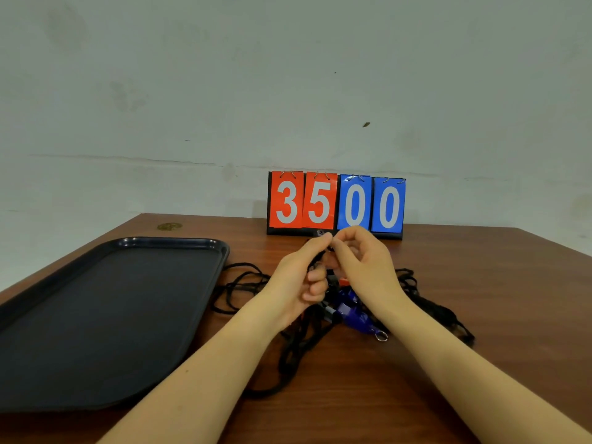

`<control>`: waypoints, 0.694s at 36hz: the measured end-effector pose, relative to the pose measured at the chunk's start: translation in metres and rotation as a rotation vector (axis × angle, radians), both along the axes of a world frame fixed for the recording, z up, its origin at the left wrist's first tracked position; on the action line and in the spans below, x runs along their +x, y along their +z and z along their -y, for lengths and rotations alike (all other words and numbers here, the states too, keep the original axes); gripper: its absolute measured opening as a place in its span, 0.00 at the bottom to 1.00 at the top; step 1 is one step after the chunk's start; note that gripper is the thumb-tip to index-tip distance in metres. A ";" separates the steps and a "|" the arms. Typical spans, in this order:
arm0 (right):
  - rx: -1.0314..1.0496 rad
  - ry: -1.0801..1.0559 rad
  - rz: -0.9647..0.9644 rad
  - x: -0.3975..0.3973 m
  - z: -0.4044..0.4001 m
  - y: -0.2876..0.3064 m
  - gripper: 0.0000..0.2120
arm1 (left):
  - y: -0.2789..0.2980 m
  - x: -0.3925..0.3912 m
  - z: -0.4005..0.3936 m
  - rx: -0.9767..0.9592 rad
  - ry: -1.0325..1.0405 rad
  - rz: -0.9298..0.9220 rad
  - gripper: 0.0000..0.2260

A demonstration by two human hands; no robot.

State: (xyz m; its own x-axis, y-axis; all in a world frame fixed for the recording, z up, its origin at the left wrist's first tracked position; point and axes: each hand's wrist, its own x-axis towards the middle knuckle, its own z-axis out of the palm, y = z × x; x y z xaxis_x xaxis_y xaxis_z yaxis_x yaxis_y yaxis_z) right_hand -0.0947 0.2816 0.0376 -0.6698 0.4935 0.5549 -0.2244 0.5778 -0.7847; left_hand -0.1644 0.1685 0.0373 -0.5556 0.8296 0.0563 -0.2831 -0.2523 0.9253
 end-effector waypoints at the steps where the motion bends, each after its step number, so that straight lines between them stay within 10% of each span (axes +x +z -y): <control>1: 0.000 0.007 0.020 0.000 0.001 0.000 0.03 | -0.001 0.000 -0.001 -0.022 0.046 -0.030 0.15; 12: -0.308 0.372 0.171 0.003 0.007 0.002 0.12 | -0.006 -0.004 -0.007 -0.065 0.389 -0.202 0.13; 20: -1.027 0.767 0.048 0.005 0.005 0.008 0.06 | -0.007 -0.006 -0.003 0.138 0.247 -0.051 0.14; 25: -1.027 0.810 0.073 0.007 0.005 0.010 0.15 | -0.006 -0.002 -0.006 0.128 0.203 -0.064 0.13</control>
